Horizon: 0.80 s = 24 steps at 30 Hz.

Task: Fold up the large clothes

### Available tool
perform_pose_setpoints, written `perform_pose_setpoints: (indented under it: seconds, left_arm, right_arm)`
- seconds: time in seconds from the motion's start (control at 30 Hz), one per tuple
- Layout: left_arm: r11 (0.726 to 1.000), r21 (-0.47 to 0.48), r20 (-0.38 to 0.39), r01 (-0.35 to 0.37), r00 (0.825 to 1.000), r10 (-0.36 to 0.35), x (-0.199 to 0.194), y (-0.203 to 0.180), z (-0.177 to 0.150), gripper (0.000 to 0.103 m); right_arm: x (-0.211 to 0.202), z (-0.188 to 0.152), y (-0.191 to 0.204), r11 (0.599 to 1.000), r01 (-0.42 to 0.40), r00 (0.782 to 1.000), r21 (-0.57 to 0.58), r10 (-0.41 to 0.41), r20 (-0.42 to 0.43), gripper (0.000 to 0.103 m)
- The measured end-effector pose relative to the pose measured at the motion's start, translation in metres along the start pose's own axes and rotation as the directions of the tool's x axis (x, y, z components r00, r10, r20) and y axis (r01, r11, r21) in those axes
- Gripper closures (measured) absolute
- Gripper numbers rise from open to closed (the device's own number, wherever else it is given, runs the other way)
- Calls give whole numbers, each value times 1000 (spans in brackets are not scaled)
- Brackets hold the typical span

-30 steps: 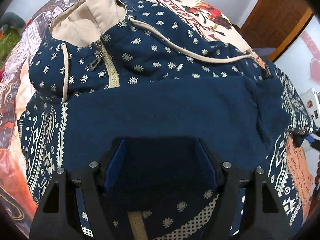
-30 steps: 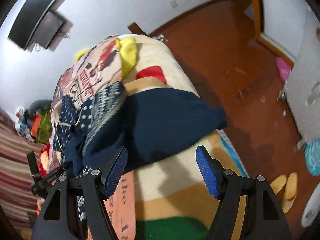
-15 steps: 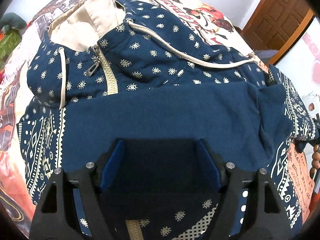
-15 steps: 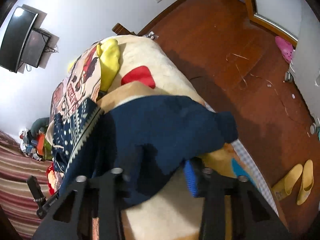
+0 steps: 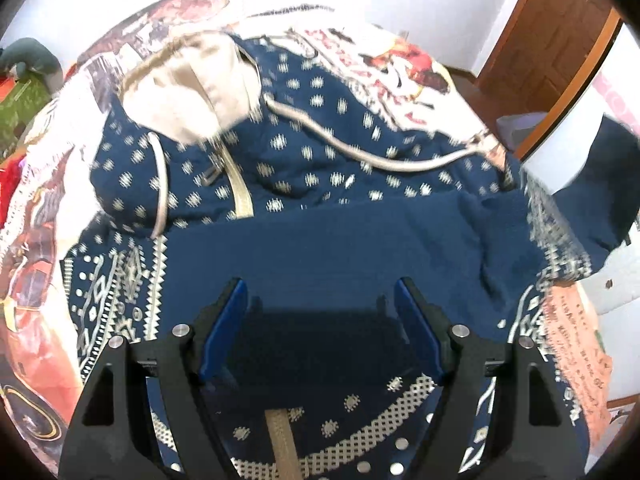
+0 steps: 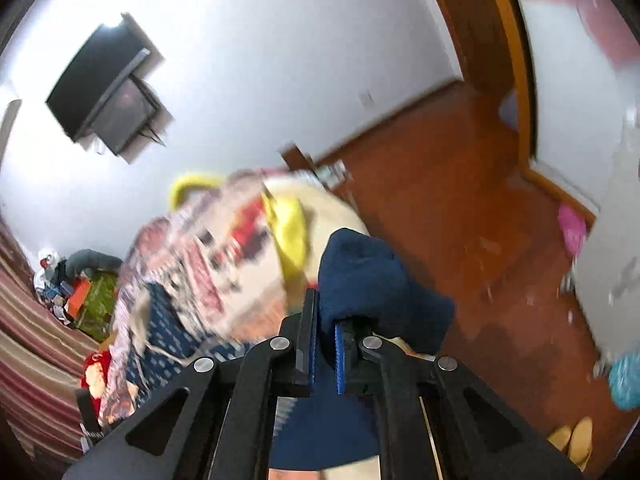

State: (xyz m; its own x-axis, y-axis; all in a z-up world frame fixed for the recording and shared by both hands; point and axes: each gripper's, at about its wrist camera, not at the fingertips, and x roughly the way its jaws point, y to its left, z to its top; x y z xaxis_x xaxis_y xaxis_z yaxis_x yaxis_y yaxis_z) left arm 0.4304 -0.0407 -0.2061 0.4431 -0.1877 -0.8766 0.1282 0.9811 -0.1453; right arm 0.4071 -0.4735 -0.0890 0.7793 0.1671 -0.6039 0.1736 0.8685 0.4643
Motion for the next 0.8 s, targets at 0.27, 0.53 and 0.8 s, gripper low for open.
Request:
perform_pose_setpoints:
  seconds: [0.27, 0.53, 0.8]
  left_arm:
    - [1000, 22, 128, -23, 992, 20, -59, 12, 0, 28]
    - [999, -9, 225, -35, 974, 36, -105, 43, -9, 28]
    - [995, -91, 262, -50, 962, 72, -130, 96, -29, 28]
  right_arm:
    - [-54, 46, 105, 980, -121, 984, -161, 140, 110, 98]
    - [-87, 62, 241, 911, -260, 941, -319, 313, 128, 99]
    - [-82, 20, 354, 829, -314, 921, -463, 384, 63, 99]
